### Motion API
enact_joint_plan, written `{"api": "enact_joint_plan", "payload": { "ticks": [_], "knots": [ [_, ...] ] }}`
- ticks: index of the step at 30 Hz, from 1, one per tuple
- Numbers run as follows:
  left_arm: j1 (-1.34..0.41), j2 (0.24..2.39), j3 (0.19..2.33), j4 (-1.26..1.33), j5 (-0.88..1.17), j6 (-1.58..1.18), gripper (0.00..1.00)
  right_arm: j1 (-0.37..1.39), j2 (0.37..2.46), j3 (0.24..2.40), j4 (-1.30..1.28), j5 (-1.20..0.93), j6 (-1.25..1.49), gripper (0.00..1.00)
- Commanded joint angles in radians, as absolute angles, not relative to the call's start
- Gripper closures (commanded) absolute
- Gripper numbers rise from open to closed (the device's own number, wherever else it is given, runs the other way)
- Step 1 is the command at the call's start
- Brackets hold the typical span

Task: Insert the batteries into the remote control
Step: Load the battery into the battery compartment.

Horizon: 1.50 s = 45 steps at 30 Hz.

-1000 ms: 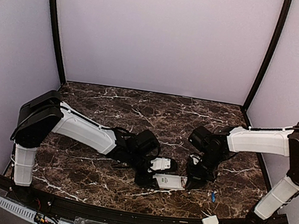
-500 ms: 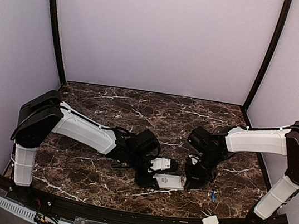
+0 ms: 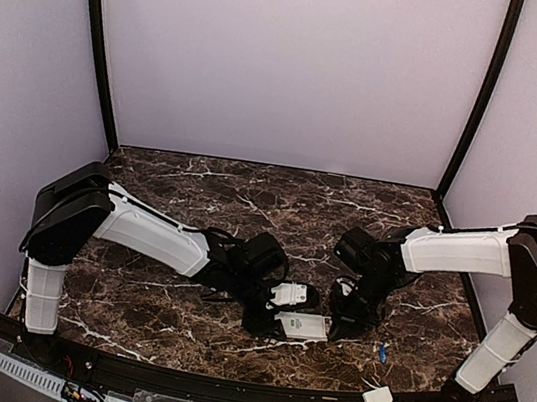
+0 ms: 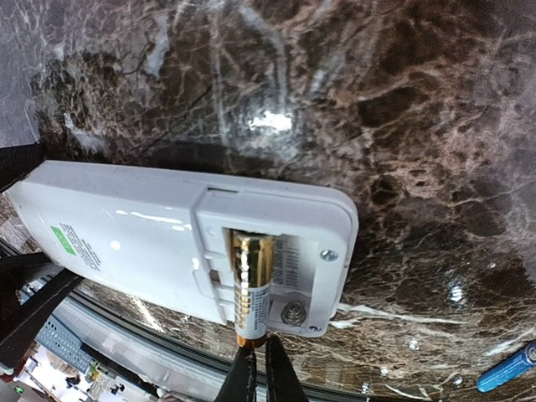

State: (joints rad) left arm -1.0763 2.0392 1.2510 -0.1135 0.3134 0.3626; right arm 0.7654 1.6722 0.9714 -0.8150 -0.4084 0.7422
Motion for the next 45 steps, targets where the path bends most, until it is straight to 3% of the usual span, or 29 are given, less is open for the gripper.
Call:
{"api": "enact_joint_plan", "payload": {
  "ticks": [1,27,42,45],
  "knots": [
    [-1.081,2.126,1.212,-0.282,0.300,0.343,0.88,0.770,1.700,0.997,-0.791,-0.379,0.745,0.95],
    [-1.081,2.127,1.212,-0.284,0.300,0.342,0.88,0.733,1.845,1.078,-0.782,-0.261,0.712,1.00],
    [-1.081,2.129,1.213,-0.282,0.302,0.344,0.88,0.737,1.650,1.066,-0.937,-0.244,0.681,1.00],
    [-1.081,2.130,1.214,-0.283,0.303,0.344,0.88,0.736,1.626,1.088,-0.901,-0.274,0.676,0.95]
  ]
}}
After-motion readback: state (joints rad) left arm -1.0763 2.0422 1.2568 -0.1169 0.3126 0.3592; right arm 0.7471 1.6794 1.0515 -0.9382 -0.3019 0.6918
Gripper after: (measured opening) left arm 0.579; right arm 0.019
